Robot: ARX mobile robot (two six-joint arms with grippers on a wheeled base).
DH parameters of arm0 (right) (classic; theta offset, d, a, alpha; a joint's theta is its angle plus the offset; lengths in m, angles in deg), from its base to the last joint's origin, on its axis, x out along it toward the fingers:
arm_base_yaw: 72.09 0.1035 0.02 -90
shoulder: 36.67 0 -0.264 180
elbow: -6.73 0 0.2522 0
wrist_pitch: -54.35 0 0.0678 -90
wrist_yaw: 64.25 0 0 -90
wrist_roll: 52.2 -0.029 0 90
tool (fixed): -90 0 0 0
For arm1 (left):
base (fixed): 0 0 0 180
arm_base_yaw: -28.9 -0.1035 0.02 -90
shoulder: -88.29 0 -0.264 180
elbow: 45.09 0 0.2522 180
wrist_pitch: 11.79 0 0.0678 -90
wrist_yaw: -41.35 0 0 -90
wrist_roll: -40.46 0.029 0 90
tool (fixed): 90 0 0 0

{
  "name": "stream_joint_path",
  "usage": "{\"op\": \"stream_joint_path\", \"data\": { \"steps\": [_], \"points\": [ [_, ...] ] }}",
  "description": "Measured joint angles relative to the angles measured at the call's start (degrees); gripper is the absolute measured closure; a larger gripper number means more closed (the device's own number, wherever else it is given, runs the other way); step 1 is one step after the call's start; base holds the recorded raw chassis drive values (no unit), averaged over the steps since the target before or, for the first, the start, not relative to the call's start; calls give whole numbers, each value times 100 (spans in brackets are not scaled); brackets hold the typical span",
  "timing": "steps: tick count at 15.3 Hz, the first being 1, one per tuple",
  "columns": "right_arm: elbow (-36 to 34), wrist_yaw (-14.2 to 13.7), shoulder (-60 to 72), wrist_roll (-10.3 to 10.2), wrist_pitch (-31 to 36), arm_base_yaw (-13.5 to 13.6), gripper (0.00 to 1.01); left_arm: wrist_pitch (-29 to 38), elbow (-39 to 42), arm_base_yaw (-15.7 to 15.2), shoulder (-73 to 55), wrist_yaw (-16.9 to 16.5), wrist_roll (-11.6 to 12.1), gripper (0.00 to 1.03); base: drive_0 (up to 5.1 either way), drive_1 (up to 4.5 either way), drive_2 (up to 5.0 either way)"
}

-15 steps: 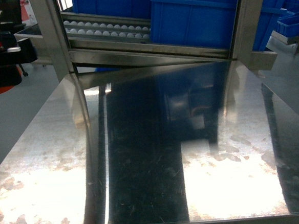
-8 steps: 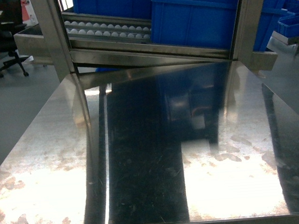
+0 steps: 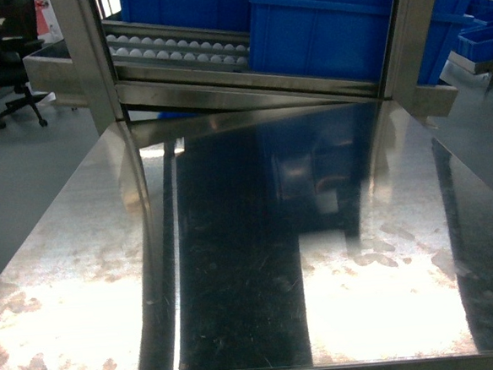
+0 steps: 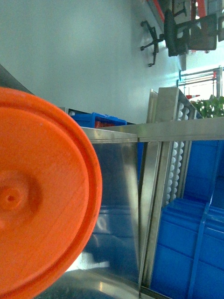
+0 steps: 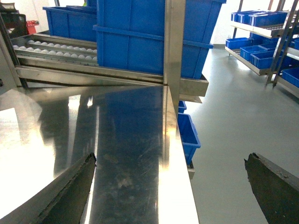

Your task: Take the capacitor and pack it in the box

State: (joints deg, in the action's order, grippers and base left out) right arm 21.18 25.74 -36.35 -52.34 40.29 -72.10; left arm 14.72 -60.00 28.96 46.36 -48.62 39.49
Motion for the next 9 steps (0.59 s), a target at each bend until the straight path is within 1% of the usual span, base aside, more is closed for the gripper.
{"op": "stream_joint_path", "data": {
  "steps": [5, 9],
  "points": [
    [0, 0, 0, 0, 0, 0, 3, -1241, 42, 0, 1353, 0, 0, 60, 0, 0, 0],
    [0, 0, 0, 0, -2, 0, 3, -2013, 42, 0, 2164, 0, 0, 60, 0, 0, 0]
  ]
}}
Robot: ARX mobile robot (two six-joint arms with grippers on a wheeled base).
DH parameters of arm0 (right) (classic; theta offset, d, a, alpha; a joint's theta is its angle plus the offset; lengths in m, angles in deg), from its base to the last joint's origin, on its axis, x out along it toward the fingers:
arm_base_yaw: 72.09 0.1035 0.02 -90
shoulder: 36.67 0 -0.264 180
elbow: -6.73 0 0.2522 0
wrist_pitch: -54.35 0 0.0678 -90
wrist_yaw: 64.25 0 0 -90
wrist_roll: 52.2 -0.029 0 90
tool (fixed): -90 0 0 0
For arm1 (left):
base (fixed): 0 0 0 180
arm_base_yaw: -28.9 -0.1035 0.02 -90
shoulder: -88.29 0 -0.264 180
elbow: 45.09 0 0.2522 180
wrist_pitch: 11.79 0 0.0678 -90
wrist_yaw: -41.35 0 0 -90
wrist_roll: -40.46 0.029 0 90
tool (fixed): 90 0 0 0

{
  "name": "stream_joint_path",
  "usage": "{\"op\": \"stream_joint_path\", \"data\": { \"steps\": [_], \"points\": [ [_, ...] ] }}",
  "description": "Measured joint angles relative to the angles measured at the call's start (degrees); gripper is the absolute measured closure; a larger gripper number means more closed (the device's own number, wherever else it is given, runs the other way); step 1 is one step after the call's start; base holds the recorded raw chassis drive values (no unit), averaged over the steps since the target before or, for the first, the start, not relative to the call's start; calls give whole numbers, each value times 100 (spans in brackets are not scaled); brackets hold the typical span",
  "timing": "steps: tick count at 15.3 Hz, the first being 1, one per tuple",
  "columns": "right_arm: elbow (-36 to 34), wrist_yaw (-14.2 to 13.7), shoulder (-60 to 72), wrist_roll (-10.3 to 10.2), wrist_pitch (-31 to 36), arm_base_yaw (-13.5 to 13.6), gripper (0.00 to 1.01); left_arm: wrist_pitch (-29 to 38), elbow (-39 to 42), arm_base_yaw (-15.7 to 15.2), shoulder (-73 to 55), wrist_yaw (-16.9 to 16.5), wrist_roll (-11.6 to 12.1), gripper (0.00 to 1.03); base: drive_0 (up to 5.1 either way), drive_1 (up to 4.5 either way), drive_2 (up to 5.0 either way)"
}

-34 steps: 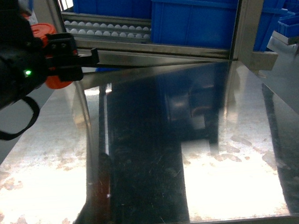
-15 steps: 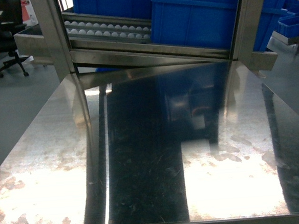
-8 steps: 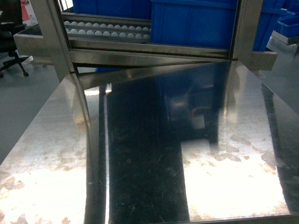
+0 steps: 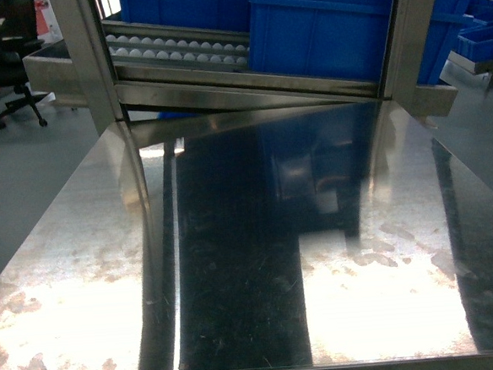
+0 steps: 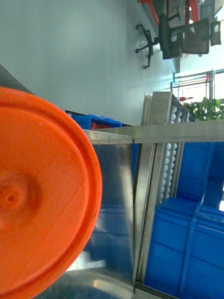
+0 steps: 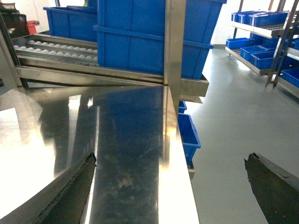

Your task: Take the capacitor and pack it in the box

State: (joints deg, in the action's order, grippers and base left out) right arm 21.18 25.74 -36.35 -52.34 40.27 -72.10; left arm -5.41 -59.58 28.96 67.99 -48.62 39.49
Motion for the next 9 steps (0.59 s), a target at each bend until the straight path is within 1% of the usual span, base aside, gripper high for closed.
{"op": "stream_joint_path", "data": {
  "steps": [9],
  "points": [
    [0, 0, -2, 0, 0, 0, 3, -1202, 0, 0, 1152, 0, 0, 60, 0, 0, 0]
  ]
}}
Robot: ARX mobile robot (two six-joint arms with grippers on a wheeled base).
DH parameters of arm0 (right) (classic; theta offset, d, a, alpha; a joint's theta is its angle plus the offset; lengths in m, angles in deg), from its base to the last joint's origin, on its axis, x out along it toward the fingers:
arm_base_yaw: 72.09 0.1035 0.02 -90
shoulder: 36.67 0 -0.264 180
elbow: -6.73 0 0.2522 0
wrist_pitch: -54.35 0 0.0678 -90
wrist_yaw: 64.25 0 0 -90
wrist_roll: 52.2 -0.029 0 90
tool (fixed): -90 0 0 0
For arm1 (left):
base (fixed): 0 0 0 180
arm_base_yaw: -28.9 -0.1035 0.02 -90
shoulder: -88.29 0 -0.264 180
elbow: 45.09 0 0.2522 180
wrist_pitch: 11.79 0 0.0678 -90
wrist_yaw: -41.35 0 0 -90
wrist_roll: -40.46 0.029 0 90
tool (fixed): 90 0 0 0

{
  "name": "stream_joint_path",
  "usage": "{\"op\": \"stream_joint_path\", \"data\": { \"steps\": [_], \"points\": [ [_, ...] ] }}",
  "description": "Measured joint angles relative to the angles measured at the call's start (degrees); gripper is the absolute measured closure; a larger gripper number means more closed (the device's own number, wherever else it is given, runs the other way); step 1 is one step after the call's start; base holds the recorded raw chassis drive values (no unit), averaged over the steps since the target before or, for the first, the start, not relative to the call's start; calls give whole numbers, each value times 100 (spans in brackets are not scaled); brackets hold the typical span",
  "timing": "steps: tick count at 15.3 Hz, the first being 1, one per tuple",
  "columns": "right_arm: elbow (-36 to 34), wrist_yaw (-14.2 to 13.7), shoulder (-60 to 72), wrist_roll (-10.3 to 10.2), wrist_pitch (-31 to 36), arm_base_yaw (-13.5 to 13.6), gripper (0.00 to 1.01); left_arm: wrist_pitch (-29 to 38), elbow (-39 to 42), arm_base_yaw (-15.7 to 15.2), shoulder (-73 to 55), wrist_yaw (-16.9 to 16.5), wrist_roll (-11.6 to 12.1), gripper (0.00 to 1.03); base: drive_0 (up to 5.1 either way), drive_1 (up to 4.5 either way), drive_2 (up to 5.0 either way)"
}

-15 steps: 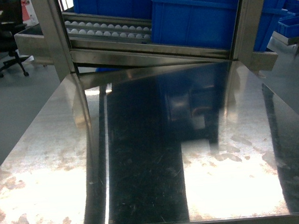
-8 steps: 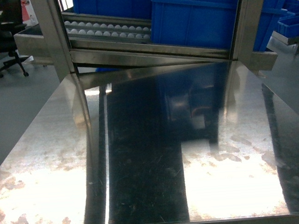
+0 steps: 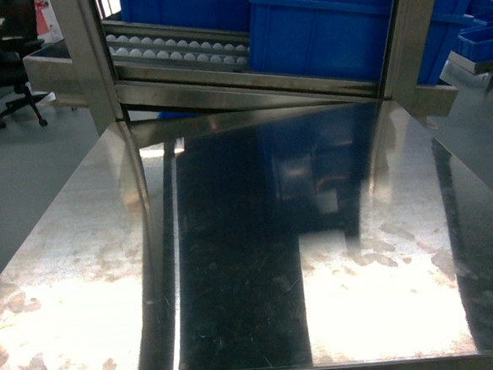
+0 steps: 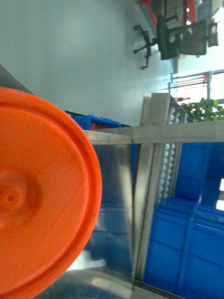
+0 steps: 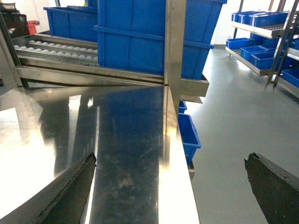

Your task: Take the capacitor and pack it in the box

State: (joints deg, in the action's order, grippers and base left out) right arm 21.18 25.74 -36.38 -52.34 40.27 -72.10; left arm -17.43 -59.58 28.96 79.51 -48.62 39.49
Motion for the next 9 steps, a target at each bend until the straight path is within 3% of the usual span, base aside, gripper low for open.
{"op": "stream_joint_path", "data": {
  "steps": [1, 9],
  "points": [
    [0, 0, 2, 0, 0, 0, 3, -887, 0, 0, 614, -11, 0, 60, 0, 0, 0],
    [0, 0, 2, 0, 2, 0, 3, -852, 0, -2, 815, -2, 4, 60, 0, 0, 0]
  ]
}}
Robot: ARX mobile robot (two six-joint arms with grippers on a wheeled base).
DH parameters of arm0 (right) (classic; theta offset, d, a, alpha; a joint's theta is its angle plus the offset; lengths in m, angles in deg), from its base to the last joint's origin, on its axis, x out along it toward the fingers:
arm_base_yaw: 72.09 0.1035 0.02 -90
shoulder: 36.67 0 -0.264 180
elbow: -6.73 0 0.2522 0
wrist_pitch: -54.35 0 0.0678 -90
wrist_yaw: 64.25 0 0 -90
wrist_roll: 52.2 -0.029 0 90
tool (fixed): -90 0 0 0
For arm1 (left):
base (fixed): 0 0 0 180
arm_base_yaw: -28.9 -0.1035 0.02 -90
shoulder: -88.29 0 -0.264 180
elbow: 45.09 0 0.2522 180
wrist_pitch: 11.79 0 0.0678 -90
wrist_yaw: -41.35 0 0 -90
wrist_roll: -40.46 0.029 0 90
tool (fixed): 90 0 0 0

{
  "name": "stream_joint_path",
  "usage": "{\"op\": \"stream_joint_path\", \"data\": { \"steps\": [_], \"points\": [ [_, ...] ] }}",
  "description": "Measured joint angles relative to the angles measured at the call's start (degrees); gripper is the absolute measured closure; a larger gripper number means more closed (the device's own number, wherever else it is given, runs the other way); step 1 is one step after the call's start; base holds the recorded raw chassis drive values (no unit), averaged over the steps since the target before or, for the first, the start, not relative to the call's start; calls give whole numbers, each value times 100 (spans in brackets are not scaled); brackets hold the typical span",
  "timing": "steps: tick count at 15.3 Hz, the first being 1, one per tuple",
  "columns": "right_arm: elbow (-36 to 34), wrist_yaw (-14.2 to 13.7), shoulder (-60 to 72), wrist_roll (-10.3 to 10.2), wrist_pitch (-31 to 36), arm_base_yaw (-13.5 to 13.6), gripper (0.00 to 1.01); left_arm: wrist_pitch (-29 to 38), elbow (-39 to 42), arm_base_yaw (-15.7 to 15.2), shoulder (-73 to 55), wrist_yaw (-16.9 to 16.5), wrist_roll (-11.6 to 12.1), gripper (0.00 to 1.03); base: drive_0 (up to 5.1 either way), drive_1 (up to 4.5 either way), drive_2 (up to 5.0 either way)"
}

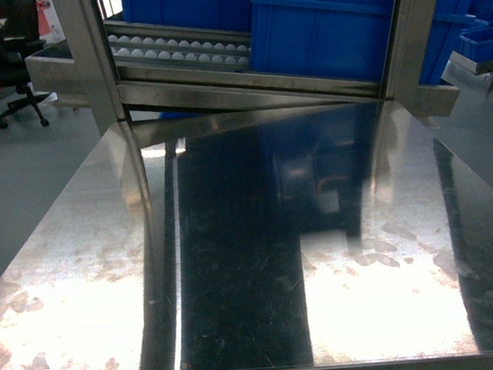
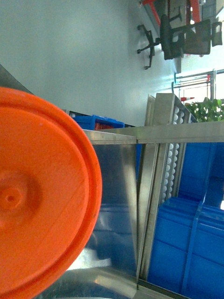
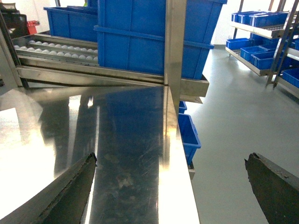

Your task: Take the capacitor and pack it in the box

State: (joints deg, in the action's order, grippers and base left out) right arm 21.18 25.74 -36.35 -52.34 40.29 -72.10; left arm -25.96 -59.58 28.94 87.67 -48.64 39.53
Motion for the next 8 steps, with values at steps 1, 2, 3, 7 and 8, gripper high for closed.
{"op": "stream_joint_path", "data": {
  "steps": [1, 2, 3, 7, 8],
  "points": [
    [0, 0, 0, 0, -2, 0, 3, 0, 0, 0, 0, 0, 0, 60, 0, 0, 0],
    [0, 0, -2, 0, 0, 0, 3, 0, 0, 0, 0, 0, 0, 60, 0, 0, 0],
    [0, 0, 0, 0, -2, 0, 3, -2, 0, 0, 0, 0, 0, 60, 0, 0, 0],
    [0, -2, -2, 0, -2, 0, 3, 0, 0, 0, 0, 0, 0, 60, 0, 0, 0],
    [0, 0, 0, 0, -2, 0, 3, 0, 0, 0, 0, 0, 0, 60, 0, 0, 0]
  ]
}}
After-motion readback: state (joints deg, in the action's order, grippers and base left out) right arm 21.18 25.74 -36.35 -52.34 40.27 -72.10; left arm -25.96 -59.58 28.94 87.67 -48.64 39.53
